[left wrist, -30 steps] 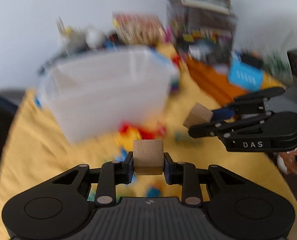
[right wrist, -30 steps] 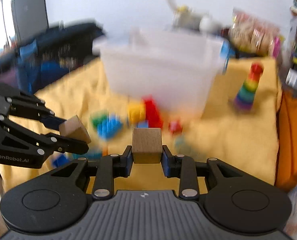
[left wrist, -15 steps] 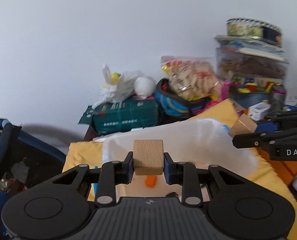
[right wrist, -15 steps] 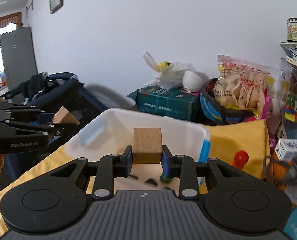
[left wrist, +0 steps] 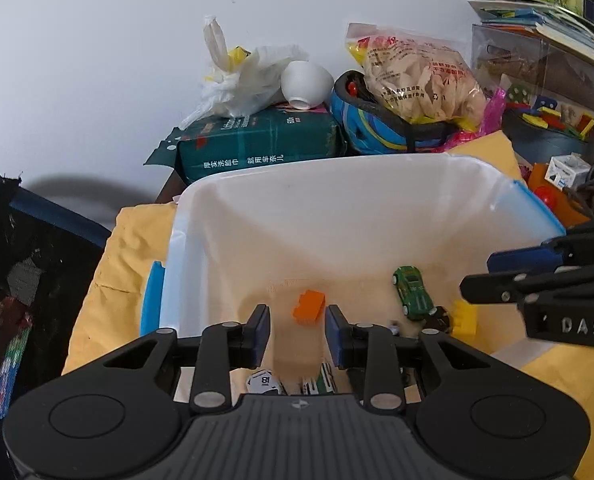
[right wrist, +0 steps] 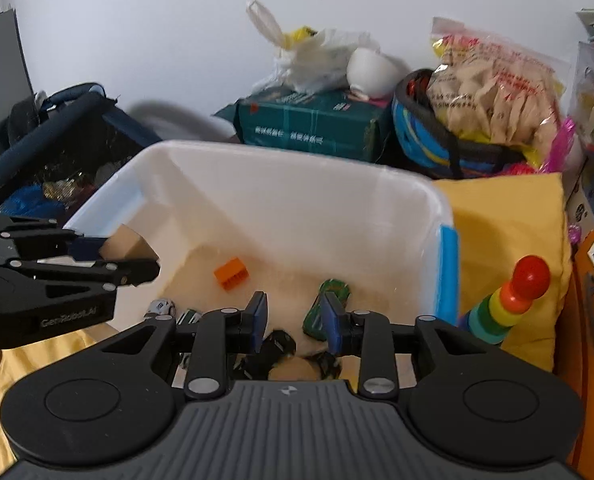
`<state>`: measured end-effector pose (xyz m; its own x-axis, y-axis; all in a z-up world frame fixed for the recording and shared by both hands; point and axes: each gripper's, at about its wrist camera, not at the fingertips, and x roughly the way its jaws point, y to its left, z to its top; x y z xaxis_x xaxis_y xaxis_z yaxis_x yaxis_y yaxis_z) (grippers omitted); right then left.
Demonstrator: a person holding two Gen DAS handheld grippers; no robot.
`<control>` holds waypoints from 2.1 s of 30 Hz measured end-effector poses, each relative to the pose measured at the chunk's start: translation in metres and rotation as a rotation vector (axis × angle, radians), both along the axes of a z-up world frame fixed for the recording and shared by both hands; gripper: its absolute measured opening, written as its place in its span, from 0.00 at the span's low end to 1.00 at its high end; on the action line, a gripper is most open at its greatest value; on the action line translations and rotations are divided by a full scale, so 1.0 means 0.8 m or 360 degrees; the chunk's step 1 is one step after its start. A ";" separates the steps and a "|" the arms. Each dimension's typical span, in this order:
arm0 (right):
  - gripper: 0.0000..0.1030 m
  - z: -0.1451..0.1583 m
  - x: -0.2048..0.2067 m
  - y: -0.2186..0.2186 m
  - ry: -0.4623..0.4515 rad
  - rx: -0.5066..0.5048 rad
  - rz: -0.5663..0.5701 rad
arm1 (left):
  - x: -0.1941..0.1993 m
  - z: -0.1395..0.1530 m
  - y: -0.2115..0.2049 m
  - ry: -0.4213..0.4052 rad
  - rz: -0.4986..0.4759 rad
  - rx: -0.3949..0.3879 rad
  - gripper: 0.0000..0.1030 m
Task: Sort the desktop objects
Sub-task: 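Carry both wooden cubes over the bin and open both grippers, then grasp a teal toy figure with the left gripper while the right grasps a khaki toy tank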
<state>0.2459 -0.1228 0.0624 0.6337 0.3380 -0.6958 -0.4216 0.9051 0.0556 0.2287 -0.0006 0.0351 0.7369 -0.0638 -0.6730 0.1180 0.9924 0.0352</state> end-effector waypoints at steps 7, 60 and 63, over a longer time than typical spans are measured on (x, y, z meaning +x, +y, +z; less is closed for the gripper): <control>0.38 0.016 -0.013 0.003 -0.0065 -0.0009 0.0021 | -0.027 0.034 0.004 -0.0126 0.0002 -0.0034 0.47; 0.47 -0.103 -0.203 -0.069 0.0143 -0.0109 0.0083 | -0.205 -0.103 -0.057 0.0449 -0.0295 -0.0143 0.27; 0.47 -0.096 -0.185 -0.076 0.0059 -0.0178 0.0059 | -0.209 -0.102 -0.050 0.0474 -0.0248 -0.0205 0.27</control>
